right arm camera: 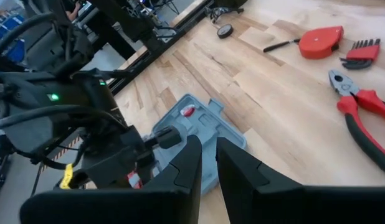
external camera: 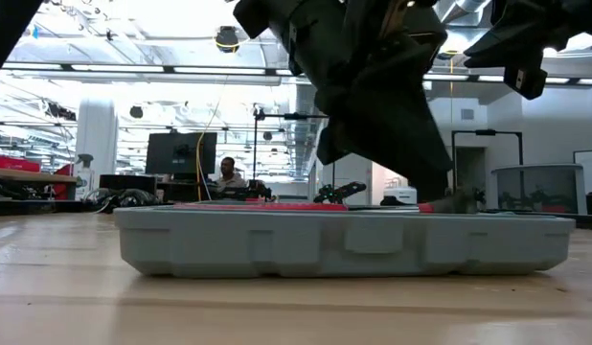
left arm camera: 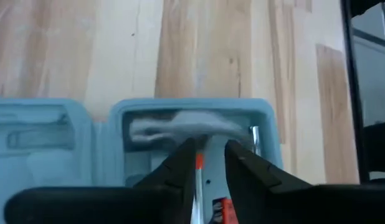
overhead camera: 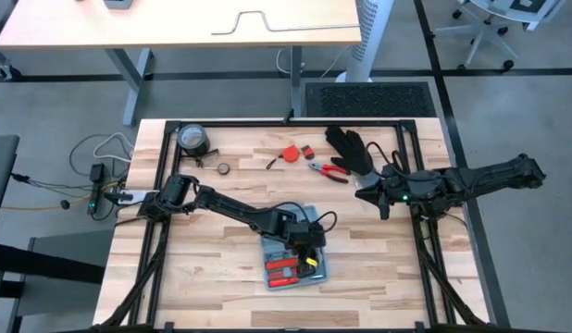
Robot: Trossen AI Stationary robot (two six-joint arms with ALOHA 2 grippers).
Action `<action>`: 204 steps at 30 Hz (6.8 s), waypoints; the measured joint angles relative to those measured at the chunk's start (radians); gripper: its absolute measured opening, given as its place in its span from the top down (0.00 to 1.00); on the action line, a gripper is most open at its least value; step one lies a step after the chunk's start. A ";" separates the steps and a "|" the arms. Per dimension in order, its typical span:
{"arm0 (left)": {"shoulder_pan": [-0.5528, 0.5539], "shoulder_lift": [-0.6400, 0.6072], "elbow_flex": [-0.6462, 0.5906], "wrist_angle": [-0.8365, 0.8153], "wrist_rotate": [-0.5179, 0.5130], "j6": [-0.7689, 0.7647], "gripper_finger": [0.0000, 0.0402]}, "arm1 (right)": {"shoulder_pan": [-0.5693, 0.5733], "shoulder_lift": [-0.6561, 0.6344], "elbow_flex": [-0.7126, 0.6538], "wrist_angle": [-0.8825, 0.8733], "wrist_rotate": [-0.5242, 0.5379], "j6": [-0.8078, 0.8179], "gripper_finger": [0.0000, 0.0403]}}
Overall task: Prefit tool cases
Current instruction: Put the orange hammer into the gray toolbox, then put the orange pliers into the gray toolbox
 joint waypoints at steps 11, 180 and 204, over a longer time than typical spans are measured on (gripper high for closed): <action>-0.005 -0.002 0.000 0.046 0.003 -0.004 0.80 | 0.015 0.000 0.000 -0.009 0.007 0.013 0.85; 0.286 -0.402 -0.486 0.485 0.035 0.115 0.84 | 0.016 0.679 0.200 0.484 -0.042 0.073 0.98; 0.326 -0.805 -0.893 0.715 0.040 0.025 0.84 | 0.136 0.471 -0.020 0.604 0.247 0.031 0.99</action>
